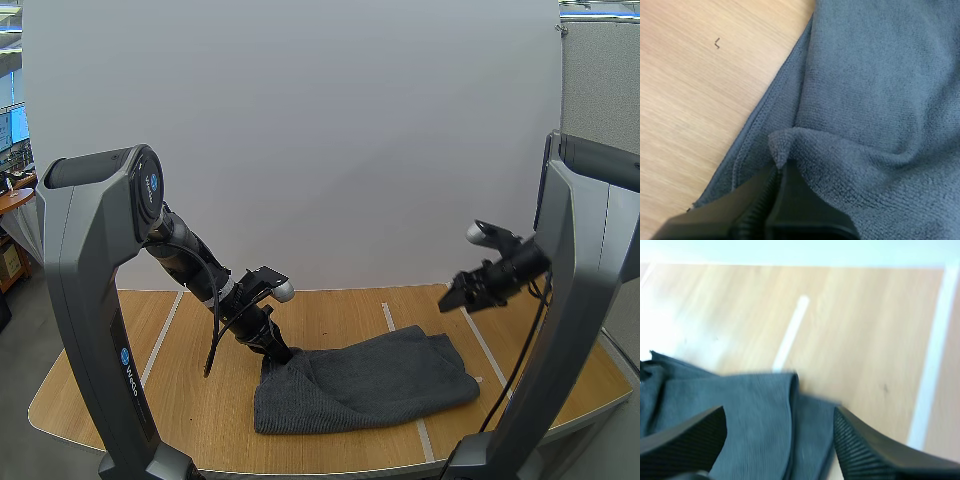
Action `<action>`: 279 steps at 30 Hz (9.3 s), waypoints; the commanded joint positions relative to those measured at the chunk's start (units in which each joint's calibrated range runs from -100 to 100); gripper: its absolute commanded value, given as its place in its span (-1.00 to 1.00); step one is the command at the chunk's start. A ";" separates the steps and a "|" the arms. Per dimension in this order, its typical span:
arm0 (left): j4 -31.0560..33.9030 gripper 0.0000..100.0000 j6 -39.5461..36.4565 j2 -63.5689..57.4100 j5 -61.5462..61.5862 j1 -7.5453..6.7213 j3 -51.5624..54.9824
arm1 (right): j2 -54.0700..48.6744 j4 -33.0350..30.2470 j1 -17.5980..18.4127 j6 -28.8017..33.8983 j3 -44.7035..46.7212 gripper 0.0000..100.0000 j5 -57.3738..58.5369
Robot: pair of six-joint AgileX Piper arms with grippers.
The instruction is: Fold the towel
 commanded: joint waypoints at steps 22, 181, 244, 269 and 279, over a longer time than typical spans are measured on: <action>-0.02 -1.00 -1.68 -0.08 0.35 -0.16 -0.38 | 14.66 -5.41 9.89 2.82 -9.69 1.00 0.25; 1.63 -1.00 -5.03 -1.23 0.26 0.01 1.97 | 8.96 -10.43 6.13 2.79 4.07 -1.00 -17.15; 4.31 -1.00 -9.53 1.40 -24.66 6.46 -5.90 | -6.21 -8.34 6.13 6.20 0.64 -0.66 1.03; 1.62 1.00 -8.86 -33.20 2.58 8.43 -7.09 | -4.14 0.61 6.13 1.74 13.50 1.00 -6.36; 1.62 1.00 -11.77 -42.89 4.41 8.43 -7.09 | 4.88 4.17 6.13 -0.90 13.50 1.00 -6.74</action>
